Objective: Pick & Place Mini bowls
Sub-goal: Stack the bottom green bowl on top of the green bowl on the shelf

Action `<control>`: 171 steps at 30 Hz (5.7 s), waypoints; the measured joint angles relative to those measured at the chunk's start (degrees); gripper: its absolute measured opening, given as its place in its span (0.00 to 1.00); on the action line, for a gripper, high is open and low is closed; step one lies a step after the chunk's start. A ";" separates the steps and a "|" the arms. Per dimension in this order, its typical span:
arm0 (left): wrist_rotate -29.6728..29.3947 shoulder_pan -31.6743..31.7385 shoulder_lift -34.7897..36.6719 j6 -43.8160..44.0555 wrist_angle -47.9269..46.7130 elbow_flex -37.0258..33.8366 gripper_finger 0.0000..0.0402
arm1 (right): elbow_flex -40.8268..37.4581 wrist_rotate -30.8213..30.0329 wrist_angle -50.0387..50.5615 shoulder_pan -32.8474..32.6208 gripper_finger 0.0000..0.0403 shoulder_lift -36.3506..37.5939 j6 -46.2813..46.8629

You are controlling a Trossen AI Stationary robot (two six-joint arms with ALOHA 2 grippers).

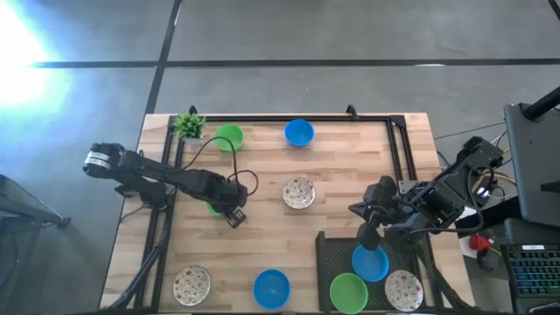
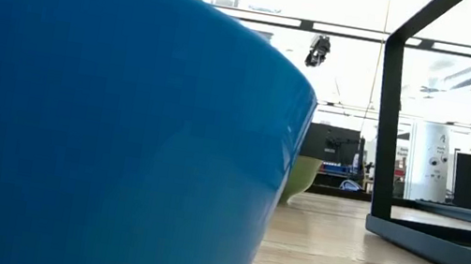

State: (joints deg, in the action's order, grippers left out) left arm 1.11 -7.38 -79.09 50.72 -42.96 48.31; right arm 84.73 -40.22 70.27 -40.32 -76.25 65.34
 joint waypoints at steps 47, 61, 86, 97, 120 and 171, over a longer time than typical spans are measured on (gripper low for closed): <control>-42.85 -2.98 -14.95 -84.20 -0.03 36.04 0.00 | -2.48 -18.48 -16.05 9.00 0.36 -0.72 -23.02; -51.61 -6.11 -16.06 -105.24 10.33 35.95 0.00 | -11.28 -18.30 -35.05 15.91 0.39 -0.81 -37.29; -54.94 -7.72 -16.13 -109.69 12.46 35.76 0.00 | -14.74 -6.55 -48.74 25.39 0.35 -0.78 -45.01; -58.91 -9.44 -16.16 -111.21 12.97 35.74 0.00 | -15.64 -6.29 -47.98 26.93 0.31 -0.74 -38.01; -58.73 -10.86 -16.17 -109.46 14.49 35.74 0.04 | -16.70 -6.62 -48.12 28.03 0.03 -0.96 -35.41; -55.96 -12.87 -16.13 -71.76 14.99 35.32 0.22 | -17.68 -7.92 -47.66 34.63 0.03 -0.83 -36.02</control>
State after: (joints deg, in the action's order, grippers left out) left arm -54.84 -20.25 -95.22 -21.04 -27.97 83.64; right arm 67.05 -48.14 22.62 -5.68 -77.08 29.32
